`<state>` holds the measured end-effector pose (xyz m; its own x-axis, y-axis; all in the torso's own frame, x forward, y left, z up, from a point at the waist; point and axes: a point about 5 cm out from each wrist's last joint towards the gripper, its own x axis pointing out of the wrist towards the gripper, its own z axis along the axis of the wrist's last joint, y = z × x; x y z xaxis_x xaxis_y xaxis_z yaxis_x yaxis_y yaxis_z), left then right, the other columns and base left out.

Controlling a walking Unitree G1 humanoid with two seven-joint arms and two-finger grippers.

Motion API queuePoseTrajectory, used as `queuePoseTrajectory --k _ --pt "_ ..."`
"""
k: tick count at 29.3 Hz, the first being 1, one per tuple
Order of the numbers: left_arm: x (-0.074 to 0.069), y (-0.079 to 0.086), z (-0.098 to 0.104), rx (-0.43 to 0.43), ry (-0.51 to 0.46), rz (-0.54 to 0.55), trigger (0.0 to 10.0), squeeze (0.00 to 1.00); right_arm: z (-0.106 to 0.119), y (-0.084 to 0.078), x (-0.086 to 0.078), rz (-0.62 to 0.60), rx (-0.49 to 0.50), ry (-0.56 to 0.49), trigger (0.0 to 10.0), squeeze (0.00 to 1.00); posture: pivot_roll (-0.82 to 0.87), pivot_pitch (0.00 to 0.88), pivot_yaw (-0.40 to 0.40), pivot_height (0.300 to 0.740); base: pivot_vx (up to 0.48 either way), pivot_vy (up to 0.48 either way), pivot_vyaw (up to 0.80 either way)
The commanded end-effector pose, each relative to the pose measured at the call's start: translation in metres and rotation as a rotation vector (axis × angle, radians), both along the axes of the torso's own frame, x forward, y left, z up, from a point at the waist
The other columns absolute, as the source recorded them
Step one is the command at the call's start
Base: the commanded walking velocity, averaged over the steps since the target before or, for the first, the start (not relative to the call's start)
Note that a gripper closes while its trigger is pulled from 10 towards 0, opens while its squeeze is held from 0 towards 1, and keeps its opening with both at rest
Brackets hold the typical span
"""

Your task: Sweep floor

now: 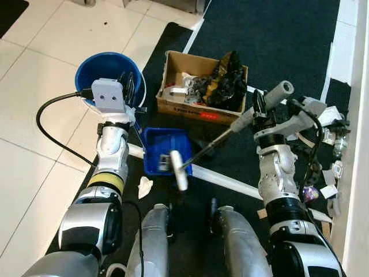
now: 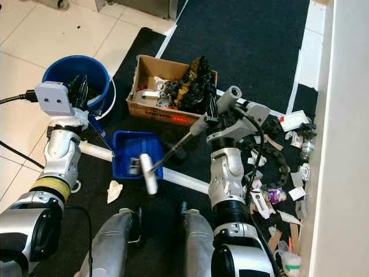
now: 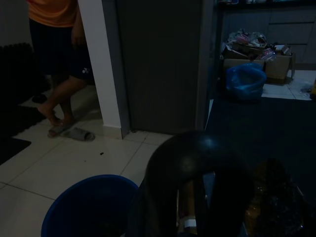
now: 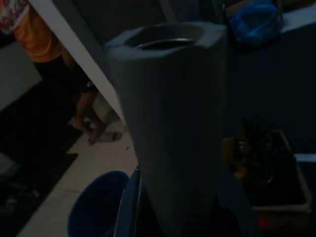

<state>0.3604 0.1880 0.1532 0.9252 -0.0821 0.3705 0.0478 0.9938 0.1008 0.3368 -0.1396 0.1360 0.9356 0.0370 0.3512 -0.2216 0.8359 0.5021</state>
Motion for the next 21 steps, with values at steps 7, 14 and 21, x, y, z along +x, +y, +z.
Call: queuePoseTrajectory --k 7,14,21 --pt "-0.002 -0.019 -0.013 -0.029 0.042 -0.054 10.0 0.00 0.009 -0.022 -0.004 -0.037 0.042 -0.021 10.0 0.00 0.03 0.298 -0.059 0.740 0.000 0.000 0.00" --pt "-0.009 -0.019 -0.028 -0.034 0.080 -0.041 10.0 0.00 0.024 -0.040 0.003 -0.061 0.035 -0.052 10.0 0.00 0.03 0.250 -0.061 0.740 0.000 0.000 0.00" --pt "-0.021 -0.009 -0.051 -0.034 0.151 0.019 10.0 0.00 0.046 -0.055 0.015 -0.072 0.033 -0.108 10.0 0.00 0.06 0.193 -0.073 0.740 0.000 0.000 0.00"
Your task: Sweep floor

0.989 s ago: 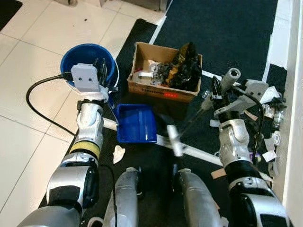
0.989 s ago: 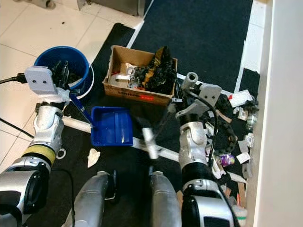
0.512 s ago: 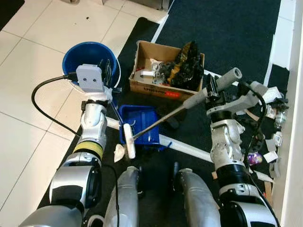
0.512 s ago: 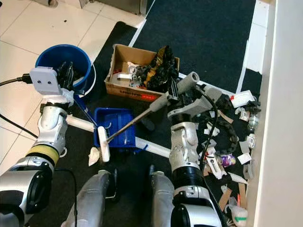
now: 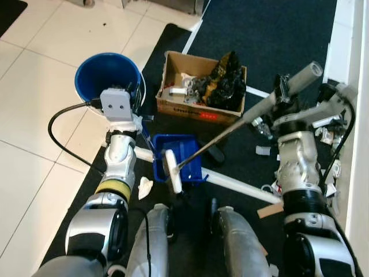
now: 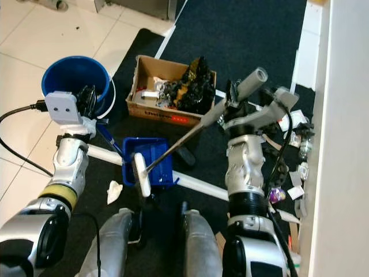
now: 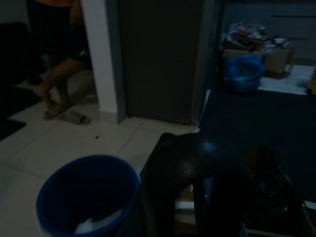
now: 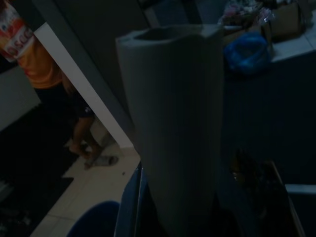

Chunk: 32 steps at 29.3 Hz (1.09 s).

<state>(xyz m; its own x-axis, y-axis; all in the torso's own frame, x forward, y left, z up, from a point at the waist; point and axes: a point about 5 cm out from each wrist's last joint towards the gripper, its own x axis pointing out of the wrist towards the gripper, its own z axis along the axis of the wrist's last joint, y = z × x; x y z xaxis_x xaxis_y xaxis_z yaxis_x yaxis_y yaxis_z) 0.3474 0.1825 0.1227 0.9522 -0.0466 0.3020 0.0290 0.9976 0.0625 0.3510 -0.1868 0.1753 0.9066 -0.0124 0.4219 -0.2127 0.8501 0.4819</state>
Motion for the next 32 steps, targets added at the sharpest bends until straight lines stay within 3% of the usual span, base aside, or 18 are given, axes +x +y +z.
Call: queuePoseTrajectory --k 1,7,14,17,21,26,32 --pt "-0.008 -0.004 -0.020 0.001 0.075 -0.007 10.0 0.00 0.006 -0.007 0.001 -0.016 0.037 -0.032 10.0 0.00 0.06 0.193 -0.073 0.740 0.000 0.000 0.00" --pt "-0.017 0.003 -0.031 0.010 0.098 0.027 10.0 0.00 0.026 -0.012 0.007 -0.028 -0.038 -0.107 10.0 0.00 0.08 0.182 -0.083 0.740 0.000 0.000 0.00" --pt "-0.018 0.013 -0.027 0.018 0.072 0.069 10.0 0.00 0.030 -0.002 0.011 -0.066 -0.265 -0.117 10.0 0.00 0.10 0.218 -0.099 0.740 0.000 0.000 0.00" --pt "-0.017 0.020 -0.022 0.030 0.051 0.097 10.0 0.00 0.033 0.006 0.015 -0.082 -0.417 -0.131 10.0 0.00 0.10 0.236 -0.105 0.740 0.000 0.000 0.00" --pt "-0.015 0.030 -0.015 0.036 0.023 0.153 10.0 0.00 0.036 0.012 0.017 -0.082 -0.525 -0.151 10.0 0.00 0.11 0.251 -0.112 0.740 0.000 0.000 0.00" --pt "-0.015 0.040 -0.008 0.036 -0.002 0.208 10.0 0.00 0.037 0.014 0.018 -0.082 -0.553 -0.159 10.0 0.00 0.11 0.269 -0.120 0.740 0.000 0.000 0.00" --pt "-0.017 0.059 0.005 0.053 -0.062 0.299 10.0 0.00 0.020 0.022 0.017 -0.063 -0.608 -0.131 10.0 0.00 0.12 0.319 -0.131 0.740 0.000 0.000 0.00"
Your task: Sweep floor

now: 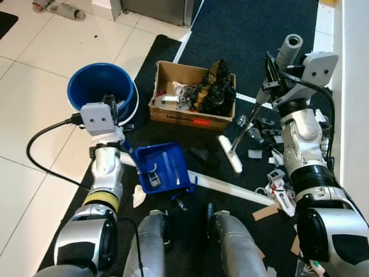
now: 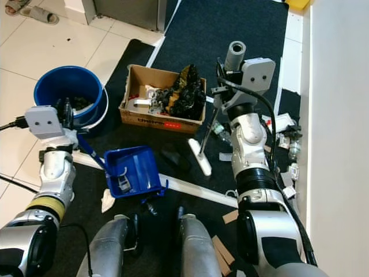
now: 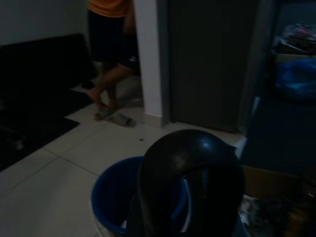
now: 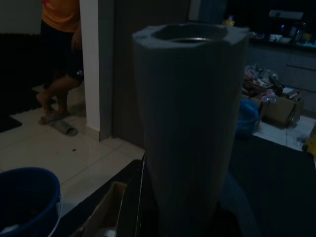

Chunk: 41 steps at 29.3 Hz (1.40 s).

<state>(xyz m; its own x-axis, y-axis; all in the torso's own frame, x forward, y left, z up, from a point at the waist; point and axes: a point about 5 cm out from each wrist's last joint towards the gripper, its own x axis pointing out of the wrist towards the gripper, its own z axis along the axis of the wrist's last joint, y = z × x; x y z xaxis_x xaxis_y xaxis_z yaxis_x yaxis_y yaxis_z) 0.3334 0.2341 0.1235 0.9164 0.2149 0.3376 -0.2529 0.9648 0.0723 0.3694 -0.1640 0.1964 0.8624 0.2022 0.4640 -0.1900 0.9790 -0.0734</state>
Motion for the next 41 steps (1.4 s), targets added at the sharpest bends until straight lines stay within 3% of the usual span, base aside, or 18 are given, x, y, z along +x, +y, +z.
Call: queuePoseTrajectory --k 1,13,22,29,30,33,41 --pt "-0.003 0.008 0.005 0.041 -0.020 0.017 10.0 0.00 -0.001 0.000 -0.002 -0.010 -0.042 -0.026 10.0 0.00 0.12 0.319 -0.131 0.740 0.000 0.000 0.00" --pt "0.003 0.010 0.020 0.057 -0.058 0.026 10.0 0.00 -0.006 0.003 -0.001 -0.026 -0.090 -0.020 10.0 0.00 0.11 0.400 -0.131 0.740 0.000 0.000 0.00" --pt "0.009 0.006 0.031 0.057 -0.090 0.008 10.0 0.00 -0.014 0.011 -0.004 -0.003 -0.063 -0.011 10.0 0.00 0.09 0.429 -0.136 0.740 0.000 0.000 0.00" --pt "0.014 0.000 0.035 0.055 -0.098 -0.013 10.0 0.00 -0.038 0.030 -0.016 0.011 0.156 0.063 10.0 0.00 0.06 0.449 -0.136 0.740 0.000 0.000 0.00" --pt "0.014 0.000 0.035 0.055 -0.098 -0.013 10.0 0.00 -0.038 0.030 -0.016 0.011 0.156 0.063 10.0 0.00 0.06 0.449 -0.136 0.740 0.000 0.000 0.00" --pt "0.014 -0.002 0.034 0.050 -0.094 -0.018 10.0 0.00 -0.043 0.050 -0.020 0.110 0.262 0.102 10.0 0.00 0.05 0.446 -0.139 0.740 0.000 0.000 0.00" --pt "0.014 -0.007 0.030 0.042 -0.080 -0.028 10.0 0.00 -0.038 0.062 -0.027 0.189 0.380 0.104 10.0 0.00 0.04 0.426 -0.143 0.740 0.000 0.000 0.00"
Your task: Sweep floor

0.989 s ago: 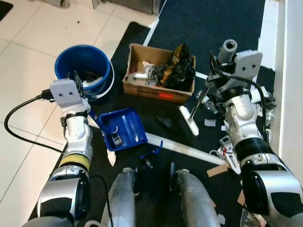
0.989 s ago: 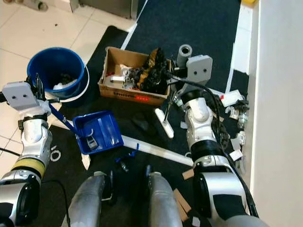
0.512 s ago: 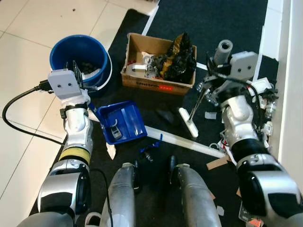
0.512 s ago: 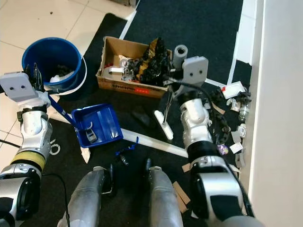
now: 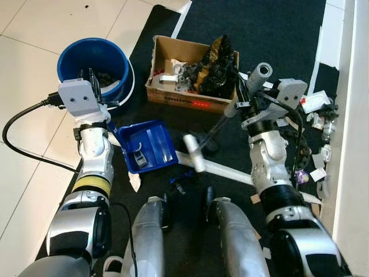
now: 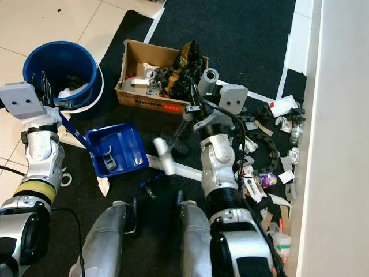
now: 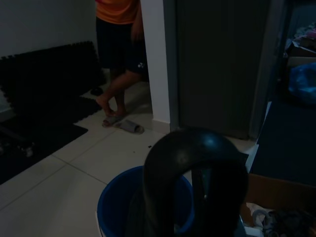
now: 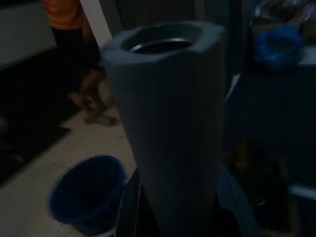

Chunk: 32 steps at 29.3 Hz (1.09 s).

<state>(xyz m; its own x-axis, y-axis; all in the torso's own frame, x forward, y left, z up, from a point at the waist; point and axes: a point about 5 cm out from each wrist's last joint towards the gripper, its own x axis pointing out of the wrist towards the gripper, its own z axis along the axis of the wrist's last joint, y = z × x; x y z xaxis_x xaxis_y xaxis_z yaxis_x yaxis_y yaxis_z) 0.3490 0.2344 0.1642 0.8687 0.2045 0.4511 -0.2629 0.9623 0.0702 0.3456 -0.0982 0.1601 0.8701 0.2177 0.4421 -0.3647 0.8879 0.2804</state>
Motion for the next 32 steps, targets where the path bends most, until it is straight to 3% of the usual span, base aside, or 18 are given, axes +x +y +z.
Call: queuePoseTrajectory --k 1,2,7,13,16,20,26,32 --pt "-0.001 -0.008 -0.011 0.013 0.040 -0.028 10.0 0.00 -0.002 -0.004 -0.004 -0.010 0.038 0.002 10.0 0.00 0.04 0.426 -0.143 0.740 0.000 0.000 0.00" --pt "0.000 -0.010 -0.011 0.011 0.045 -0.034 10.0 0.00 0.002 -0.013 -0.002 -0.042 0.008 -0.018 10.0 0.00 0.04 0.418 -0.141 0.740 0.000 0.000 0.00" --pt "0.001 -0.012 -0.010 0.007 0.043 -0.047 10.0 0.00 0.010 -0.030 0.003 -0.089 -0.032 -0.042 10.0 0.00 0.05 0.396 -0.132 0.740 0.000 0.000 0.00" --pt "0.002 -0.022 -0.006 -0.027 0.014 -0.146 10.0 0.00 0.027 -0.057 0.005 -0.166 -0.105 -0.102 10.0 0.00 0.08 0.325 -0.107 0.740 0.000 0.000 0.00" --pt "0.001 -0.021 -0.009 -0.049 0.020 -0.171 10.0 0.00 0.038 -0.077 0.009 -0.239 -0.100 -0.120 10.0 0.00 0.09 0.280 -0.098 0.740 0.000 0.000 0.00" --pt "-0.003 -0.021 -0.018 -0.075 0.047 -0.196 10.0 0.00 0.047 -0.093 0.015 -0.293 -0.176 -0.117 10.0 0.00 0.12 0.220 -0.088 0.740 0.000 0.000 0.00" --pt "-0.005 -0.022 -0.024 -0.091 0.073 -0.224 10.0 0.00 0.050 -0.100 0.018 -0.318 -0.184 -0.113 10.0 0.00 0.13 0.171 -0.085 0.740 0.000 0.000 0.00" --pt "-0.002 -0.019 -0.024 -0.106 0.089 -0.230 10.0 0.00 0.039 -0.100 0.028 -0.356 -0.226 -0.004 10.0 0.00 0.15 0.120 -0.087 0.740 0.000 0.000 0.00"
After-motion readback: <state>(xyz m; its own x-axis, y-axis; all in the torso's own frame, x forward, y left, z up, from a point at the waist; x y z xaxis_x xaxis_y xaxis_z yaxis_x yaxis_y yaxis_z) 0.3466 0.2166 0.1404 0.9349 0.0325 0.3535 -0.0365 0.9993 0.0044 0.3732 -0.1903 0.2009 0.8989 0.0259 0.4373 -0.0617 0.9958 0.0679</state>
